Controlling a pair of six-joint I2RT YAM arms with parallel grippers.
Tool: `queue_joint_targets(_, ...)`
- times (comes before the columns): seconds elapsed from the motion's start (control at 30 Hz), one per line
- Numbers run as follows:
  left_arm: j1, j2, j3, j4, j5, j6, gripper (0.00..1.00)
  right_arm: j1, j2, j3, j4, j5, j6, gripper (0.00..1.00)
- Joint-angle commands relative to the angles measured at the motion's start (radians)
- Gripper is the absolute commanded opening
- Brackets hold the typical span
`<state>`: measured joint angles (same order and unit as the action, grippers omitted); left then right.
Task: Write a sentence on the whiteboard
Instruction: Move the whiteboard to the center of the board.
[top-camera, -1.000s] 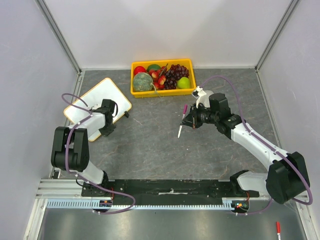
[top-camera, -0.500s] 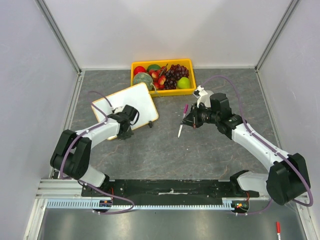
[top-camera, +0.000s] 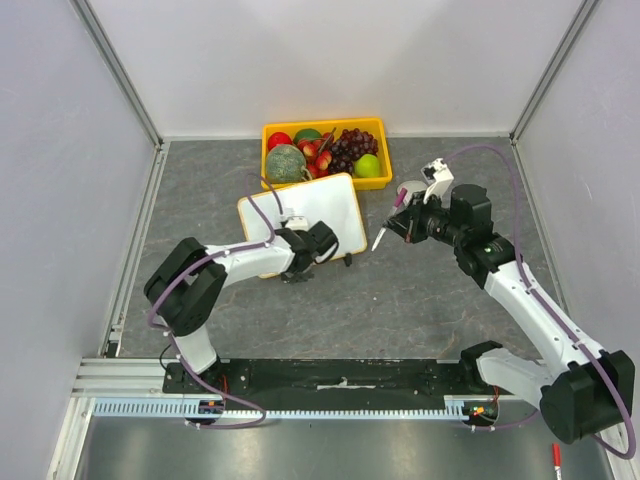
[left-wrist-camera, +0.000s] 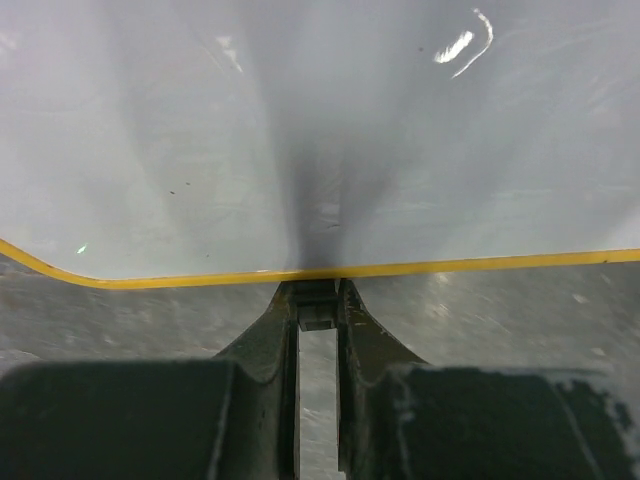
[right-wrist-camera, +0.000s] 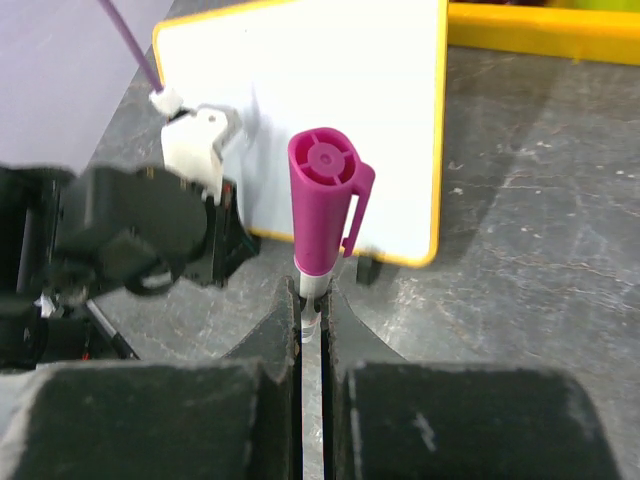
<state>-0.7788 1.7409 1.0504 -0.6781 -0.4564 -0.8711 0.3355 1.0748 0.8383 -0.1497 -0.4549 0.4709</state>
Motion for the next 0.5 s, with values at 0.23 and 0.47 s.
queue_joint_targets(0.23,-0.218,0.014,0.076,-0.095,0.036,-0.134,0.02,-0.056,-0.036,0.007,-0.022,0.081,0.020,0.00)
queue_joint_targets(0.47,-0.299,-0.020,0.069,-0.138,0.039,-0.187,0.02,-0.061,-0.036,0.018,-0.030,0.076,0.015,0.00)
